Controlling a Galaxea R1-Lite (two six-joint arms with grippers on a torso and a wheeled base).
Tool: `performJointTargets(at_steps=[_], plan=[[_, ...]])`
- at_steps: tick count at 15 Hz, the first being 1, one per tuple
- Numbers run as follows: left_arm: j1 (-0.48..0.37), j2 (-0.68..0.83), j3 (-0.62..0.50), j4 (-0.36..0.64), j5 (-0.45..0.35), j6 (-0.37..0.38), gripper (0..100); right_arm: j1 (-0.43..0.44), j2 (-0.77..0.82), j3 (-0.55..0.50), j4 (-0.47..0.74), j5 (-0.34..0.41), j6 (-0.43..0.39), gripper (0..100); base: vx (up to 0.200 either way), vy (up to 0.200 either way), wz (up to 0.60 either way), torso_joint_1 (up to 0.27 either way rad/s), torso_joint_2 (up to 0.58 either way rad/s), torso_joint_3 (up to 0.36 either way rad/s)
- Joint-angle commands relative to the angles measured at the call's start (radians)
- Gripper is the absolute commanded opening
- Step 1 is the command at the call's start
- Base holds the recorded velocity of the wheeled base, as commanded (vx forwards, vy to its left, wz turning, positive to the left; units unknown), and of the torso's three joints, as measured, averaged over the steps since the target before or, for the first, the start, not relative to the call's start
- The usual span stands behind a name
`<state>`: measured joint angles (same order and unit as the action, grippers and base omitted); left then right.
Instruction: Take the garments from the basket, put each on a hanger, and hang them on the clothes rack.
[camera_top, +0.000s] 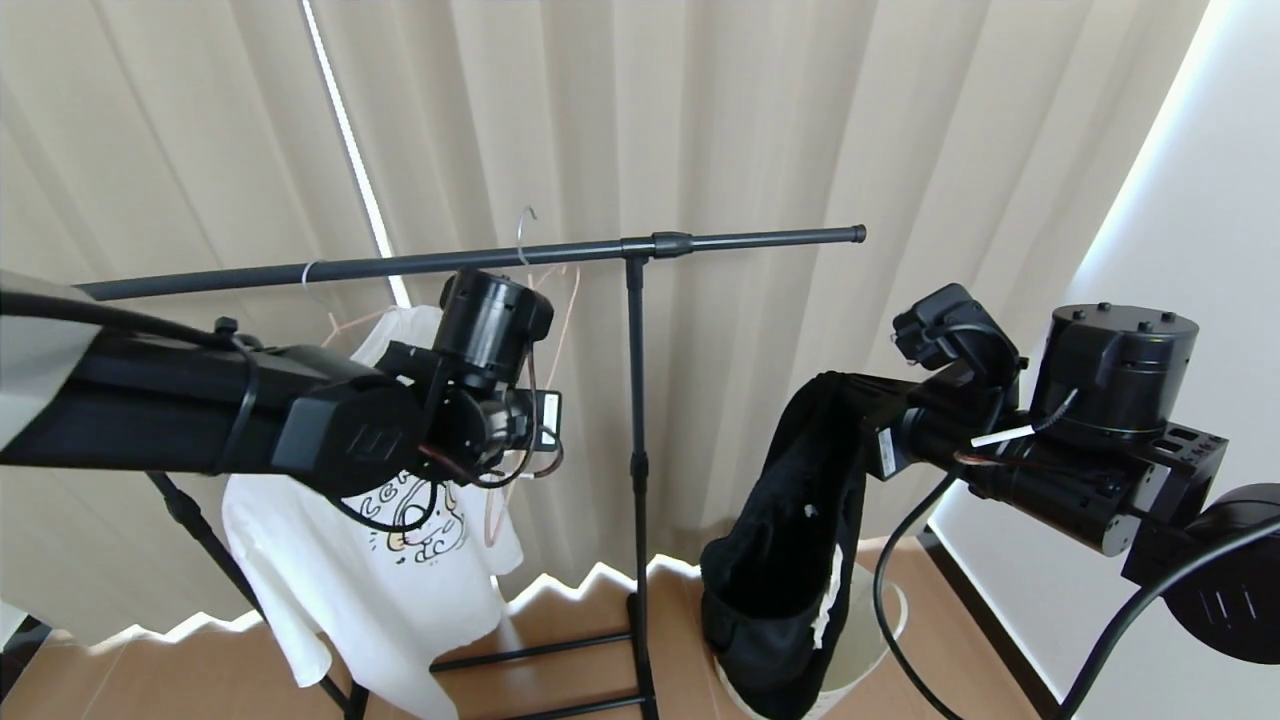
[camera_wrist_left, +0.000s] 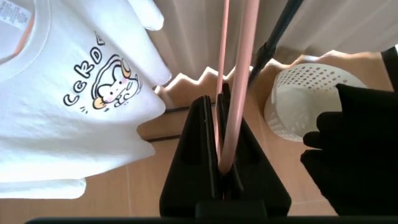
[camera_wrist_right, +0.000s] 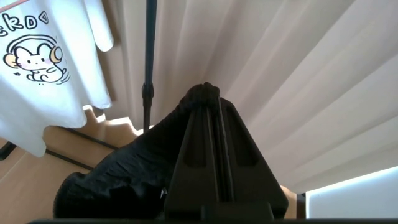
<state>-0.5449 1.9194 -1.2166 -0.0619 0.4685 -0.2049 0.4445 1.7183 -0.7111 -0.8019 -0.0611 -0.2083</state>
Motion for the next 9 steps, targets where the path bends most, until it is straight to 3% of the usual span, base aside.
performJointTargets(at_steps=[1, 3, 4, 7, 8, 9], plan=[[-0.010, -0.155, 0.198, -0.087, -0.036, 0.075, 0, 0.000, 0.000, 0.002, 0.000, 0.000, 0.000, 0, 0.000, 0.000, 0.00, 0.000, 0.00, 0.000], [-0.035, -0.261, 0.341, -0.090, -0.044, 0.102, 0, 0.002, 0.000, 0.001, 0.001, -0.005, 0.000, 0, 0.000, 0.000, 0.00, 0.000, 0.00, 0.000], [-0.059, -0.353, 0.468, -0.091, -0.054, 0.127, 0, 0.008, 0.000, -0.001, 0.003, -0.008, -0.002, 0, 0.000, 0.000, 0.00, 0.000, 0.00, 0.000], [-0.089, -0.514, 0.684, -0.170, -0.154, 0.202, 0, 0.019, 0.001, -0.019, 0.023, -0.029, -0.003, 0, 0.000, 0.000, 0.00, 0.000, 0.00, 0.000], [-0.076, -0.611, 0.810, -0.245, -0.286, 0.302, 0, 0.043, 0.006, -0.050, 0.073, -0.181, -0.031, 0, 0.000, 0.000, 0.00, 0.000, 0.00, 0.000], [-0.059, -0.657, 0.873, -0.276, -0.364, 0.367, 0, 0.053, 0.034, -0.080, 0.090, -0.287, -0.039, 0, 0.000, 0.000, 0.00, 0.000, 0.00, 0.000]])
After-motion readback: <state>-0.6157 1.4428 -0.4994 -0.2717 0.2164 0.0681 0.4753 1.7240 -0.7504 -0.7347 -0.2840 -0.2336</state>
